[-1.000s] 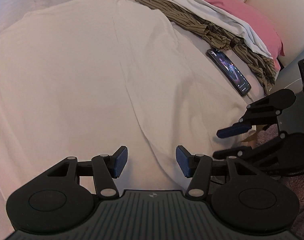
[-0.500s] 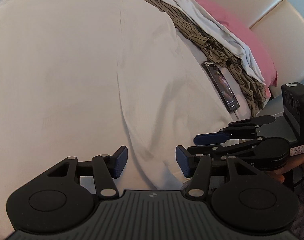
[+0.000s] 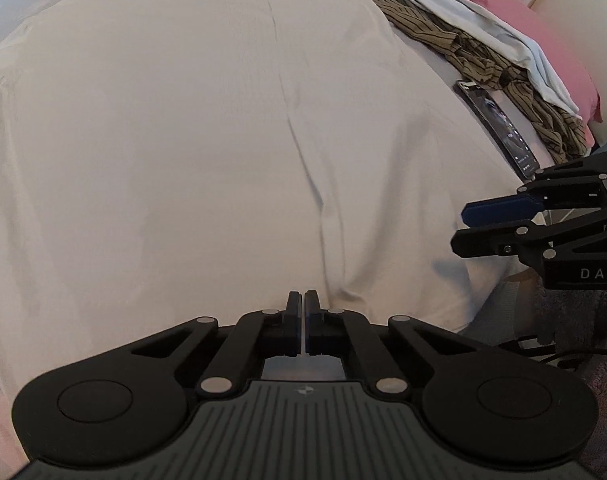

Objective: Fold clothes
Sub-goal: 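Pinch the shirt body with the left tool while the right tool pinches beside it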

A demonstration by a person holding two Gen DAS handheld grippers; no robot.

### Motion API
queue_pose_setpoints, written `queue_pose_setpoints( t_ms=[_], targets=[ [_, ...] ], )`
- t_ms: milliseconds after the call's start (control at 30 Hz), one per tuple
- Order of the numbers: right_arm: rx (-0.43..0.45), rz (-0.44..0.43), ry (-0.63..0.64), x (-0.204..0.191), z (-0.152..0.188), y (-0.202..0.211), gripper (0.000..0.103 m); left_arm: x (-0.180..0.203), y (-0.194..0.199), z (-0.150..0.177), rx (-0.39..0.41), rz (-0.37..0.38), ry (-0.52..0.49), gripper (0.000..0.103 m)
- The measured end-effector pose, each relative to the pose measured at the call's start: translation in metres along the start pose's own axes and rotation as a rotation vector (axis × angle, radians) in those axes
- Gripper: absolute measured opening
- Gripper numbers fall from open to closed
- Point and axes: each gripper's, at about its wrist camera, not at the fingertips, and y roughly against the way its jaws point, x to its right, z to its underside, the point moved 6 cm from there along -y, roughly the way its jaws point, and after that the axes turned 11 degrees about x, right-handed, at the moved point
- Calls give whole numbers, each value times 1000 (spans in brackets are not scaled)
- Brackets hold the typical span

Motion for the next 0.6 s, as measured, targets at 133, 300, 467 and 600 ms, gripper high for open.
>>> queue_pose_setpoints(
  t_ms=[133, 300, 467, 600],
  targets=[
    [-35, 40, -52, 19, 8, -2, 30, -4, 9, -3, 31, 32, 52, 0],
    [-46, 52, -76, 25, 13, -1, 30, 16, 14, 1, 22, 122, 61, 40],
    [-48, 67, -69, 26, 13, 1, 30, 29, -4, 16, -49, 95, -20, 28],
    [-69, 64, -44, 22, 19, 0, 30, 17, -11, 18, -56, 91, 20, 1]
  ],
)
